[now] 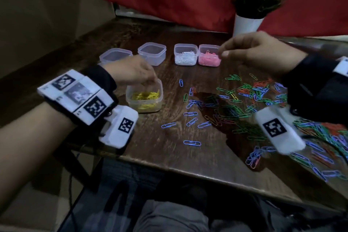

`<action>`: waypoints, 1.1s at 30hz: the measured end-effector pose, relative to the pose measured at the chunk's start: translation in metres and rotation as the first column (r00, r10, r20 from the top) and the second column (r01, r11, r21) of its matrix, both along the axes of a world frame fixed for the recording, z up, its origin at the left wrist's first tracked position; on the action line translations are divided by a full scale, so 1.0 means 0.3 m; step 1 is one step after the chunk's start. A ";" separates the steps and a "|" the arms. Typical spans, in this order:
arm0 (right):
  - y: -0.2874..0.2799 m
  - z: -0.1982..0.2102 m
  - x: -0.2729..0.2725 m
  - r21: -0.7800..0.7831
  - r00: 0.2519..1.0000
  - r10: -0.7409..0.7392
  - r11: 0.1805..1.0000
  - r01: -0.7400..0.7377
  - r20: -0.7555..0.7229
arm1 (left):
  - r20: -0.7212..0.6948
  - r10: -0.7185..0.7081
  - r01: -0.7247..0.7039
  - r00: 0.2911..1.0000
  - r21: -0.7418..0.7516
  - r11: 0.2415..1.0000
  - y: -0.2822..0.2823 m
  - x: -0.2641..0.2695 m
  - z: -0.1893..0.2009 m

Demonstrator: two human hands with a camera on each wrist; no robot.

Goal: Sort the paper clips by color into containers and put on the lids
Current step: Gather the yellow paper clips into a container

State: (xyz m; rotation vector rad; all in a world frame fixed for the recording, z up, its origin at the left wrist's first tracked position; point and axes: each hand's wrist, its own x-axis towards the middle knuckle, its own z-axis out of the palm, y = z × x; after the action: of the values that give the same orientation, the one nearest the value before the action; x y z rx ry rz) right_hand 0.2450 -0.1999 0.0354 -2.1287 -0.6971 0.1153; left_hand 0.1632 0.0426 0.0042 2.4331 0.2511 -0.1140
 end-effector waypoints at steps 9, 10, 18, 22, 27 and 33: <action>-0.165 -0.123 0.052 -0.813 0.968 0.179 0.528 -0.245 -0.176 | -0.040 -0.411 0.396 0.911 0.368 0.841 -0.331 0.073 0.003; -0.173 -0.128 0.041 -0.840 0.960 0.186 0.469 -0.273 -0.209 | -0.121 -0.439 0.448 0.890 0.403 0.798 -0.366 0.103 -0.019; -0.135 -0.148 0.107 -0.729 0.996 0.030 0.683 0.040 0.082 | -0.253 -0.456 0.517 0.853 0.526 0.676 -0.455 0.236 -0.044; -0.042 -0.162 0.132 -0.771 0.997 -0.032 0.633 0.069 0.063 | -0.330 -0.492 0.592 0.806 0.459 0.662 -0.422 0.225 -0.030; -0.018 -0.163 0.163 -0.709 0.991 -0.097 0.705 0.006 -0.089 | -0.321 -0.535 0.623 0.781 0.466 0.629 -0.414 0.195 -0.065; -0.077 -0.135 0.164 -0.685 0.973 -0.155 0.729 -0.005 -0.173 | -0.370 -0.448 0.563 0.814 0.313 0.765 -0.368 0.200 -0.060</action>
State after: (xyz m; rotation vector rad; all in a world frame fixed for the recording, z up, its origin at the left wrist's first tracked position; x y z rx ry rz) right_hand 0.2943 -0.2229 -0.0050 -2.7881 -0.4648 0.6460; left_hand 0.2233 -0.0679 -0.0138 2.8444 -0.3227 -0.7168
